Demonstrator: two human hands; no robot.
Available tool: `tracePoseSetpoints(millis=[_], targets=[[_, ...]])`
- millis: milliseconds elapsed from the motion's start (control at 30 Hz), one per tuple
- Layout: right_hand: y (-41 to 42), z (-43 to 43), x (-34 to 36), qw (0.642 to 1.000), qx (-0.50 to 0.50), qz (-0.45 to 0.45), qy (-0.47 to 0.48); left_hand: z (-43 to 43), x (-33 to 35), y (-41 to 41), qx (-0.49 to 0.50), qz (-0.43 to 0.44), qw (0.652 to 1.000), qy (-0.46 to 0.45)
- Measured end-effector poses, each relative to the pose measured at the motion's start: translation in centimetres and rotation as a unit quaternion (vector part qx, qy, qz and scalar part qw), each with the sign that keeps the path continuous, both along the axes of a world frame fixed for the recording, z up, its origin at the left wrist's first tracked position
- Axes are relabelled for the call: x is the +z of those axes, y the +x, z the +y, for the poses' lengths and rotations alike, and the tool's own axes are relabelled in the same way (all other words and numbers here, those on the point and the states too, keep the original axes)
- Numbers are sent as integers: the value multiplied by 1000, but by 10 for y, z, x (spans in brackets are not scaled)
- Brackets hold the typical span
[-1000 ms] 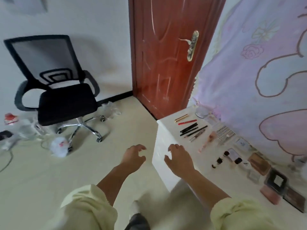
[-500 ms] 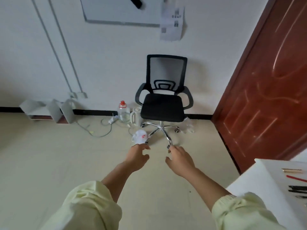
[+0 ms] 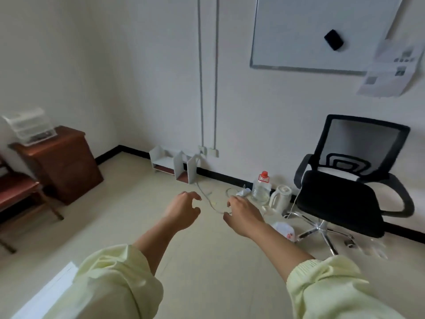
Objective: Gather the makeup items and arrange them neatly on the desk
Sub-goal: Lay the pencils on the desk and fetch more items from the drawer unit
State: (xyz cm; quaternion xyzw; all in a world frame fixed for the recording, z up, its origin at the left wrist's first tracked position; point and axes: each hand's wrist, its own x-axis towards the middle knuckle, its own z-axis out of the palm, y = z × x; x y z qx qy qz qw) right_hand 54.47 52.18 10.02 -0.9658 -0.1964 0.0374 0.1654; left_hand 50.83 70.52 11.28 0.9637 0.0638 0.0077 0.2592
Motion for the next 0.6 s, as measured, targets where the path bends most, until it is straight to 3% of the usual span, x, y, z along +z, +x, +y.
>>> tracePoseSetpoints(millis=[600], targets=[[283, 297, 53, 980, 186, -70, -3, 276, 27, 219, 242, -54, 968, 25]])
